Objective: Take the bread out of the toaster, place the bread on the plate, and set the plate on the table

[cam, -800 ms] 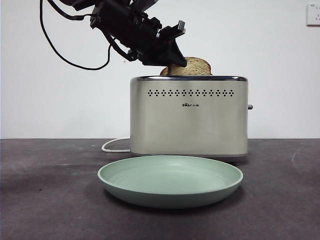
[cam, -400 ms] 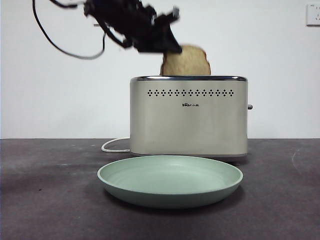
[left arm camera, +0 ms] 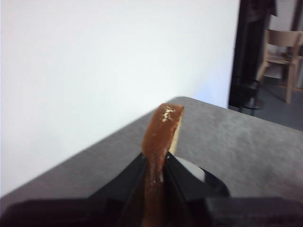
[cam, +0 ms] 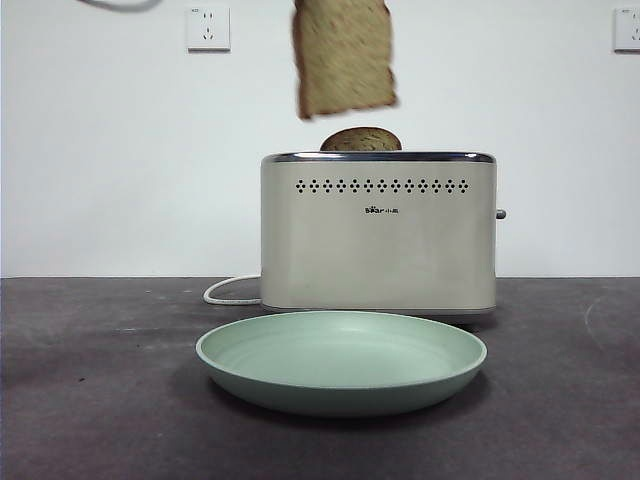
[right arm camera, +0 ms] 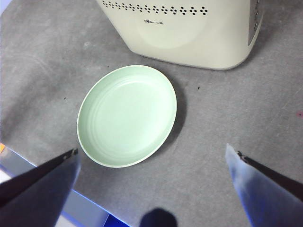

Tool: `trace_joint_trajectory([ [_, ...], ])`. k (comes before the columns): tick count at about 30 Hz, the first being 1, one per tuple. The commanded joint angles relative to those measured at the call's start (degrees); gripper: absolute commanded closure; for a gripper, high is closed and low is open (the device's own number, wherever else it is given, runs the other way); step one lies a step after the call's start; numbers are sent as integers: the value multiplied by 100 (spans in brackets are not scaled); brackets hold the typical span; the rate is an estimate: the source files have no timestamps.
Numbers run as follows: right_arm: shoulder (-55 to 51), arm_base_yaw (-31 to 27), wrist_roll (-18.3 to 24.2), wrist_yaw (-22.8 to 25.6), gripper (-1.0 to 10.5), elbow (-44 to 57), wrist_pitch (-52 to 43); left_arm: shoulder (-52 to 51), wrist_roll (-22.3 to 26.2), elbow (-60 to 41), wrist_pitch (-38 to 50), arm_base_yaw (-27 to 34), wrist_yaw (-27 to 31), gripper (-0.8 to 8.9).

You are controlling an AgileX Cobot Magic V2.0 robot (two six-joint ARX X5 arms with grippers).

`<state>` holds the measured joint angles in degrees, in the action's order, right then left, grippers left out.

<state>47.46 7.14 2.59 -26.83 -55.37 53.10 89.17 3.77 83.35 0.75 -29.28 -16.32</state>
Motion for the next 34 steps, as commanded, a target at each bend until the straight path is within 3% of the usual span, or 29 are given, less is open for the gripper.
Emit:
trace_joint_trajectory([
  [1, 15, 11, 22, 4, 351, -9, -24, -455, -79, 42, -256, 26, 223, 821],
  [10, 85, 11, -160, -26, 352, -9, -37, -1805, -743, 31, -2153, 313, 588, 820],
  [17, 304, 11, -173, -24, 352, -9, -144, -2669, -634, -68, -3442, 496, 1172, 821],
  [22, 761, 48, -278, -26, 353, -9, -315, -3530, -780, -811, -3565, 490, 1169, 821],
  [28, 1648, 339, -275, -22, 354, -9, -439, -4739, -1329, -2225, -3574, 487, 890, 821],
  [34, 2752, 791, -280, -11, 451, -9, -979, -5659, -1718, -3001, -3952, 490, 964, 821],
])
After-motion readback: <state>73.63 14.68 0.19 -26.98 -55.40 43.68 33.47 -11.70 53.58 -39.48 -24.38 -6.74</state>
